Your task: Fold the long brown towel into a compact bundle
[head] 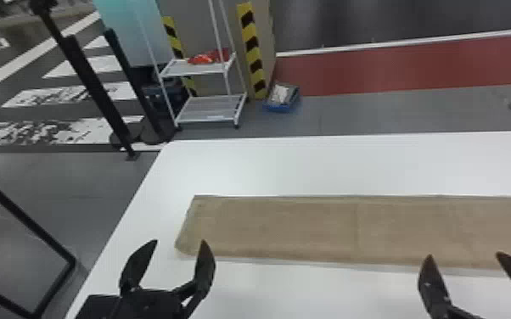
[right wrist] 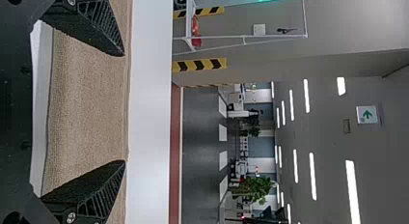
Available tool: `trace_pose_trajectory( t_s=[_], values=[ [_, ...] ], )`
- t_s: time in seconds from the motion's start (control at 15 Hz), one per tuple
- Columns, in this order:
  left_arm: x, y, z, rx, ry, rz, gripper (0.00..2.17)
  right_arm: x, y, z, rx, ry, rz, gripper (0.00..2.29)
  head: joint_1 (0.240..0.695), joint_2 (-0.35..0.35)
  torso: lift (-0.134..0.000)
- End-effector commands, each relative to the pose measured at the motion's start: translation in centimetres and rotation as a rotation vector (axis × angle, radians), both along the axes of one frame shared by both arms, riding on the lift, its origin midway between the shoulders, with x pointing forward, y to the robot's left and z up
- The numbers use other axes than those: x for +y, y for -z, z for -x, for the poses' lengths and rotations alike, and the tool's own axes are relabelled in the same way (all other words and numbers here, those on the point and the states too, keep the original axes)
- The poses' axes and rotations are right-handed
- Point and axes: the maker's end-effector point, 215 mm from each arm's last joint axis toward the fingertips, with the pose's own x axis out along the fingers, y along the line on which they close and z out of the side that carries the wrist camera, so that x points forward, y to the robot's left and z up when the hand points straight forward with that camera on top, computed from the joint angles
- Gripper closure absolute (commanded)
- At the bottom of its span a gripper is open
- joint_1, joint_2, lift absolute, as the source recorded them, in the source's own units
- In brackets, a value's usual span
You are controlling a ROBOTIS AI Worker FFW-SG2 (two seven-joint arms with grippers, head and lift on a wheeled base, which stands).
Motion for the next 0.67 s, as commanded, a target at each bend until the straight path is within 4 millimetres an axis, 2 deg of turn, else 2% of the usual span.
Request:
trace_pose_trajectory(
  t_s=[0.0, 0.6],
  values=[
    [-0.18, 0.06, -0.05, 0.001, 0.002, 0.0, 0.09, -0.09, 0.25, -0.05, 0.009, 0.001, 0.003, 0.09, 0.695, 0.288, -0.119],
    [-0.17, 0.03, -0.25, 0.001, 0.002, 0.001, 0.09, 0.02, 0.87, -0.08, 0.035, 0.0, 0.007, 0.09, 0.695, 0.284, -0.119]
  ],
)
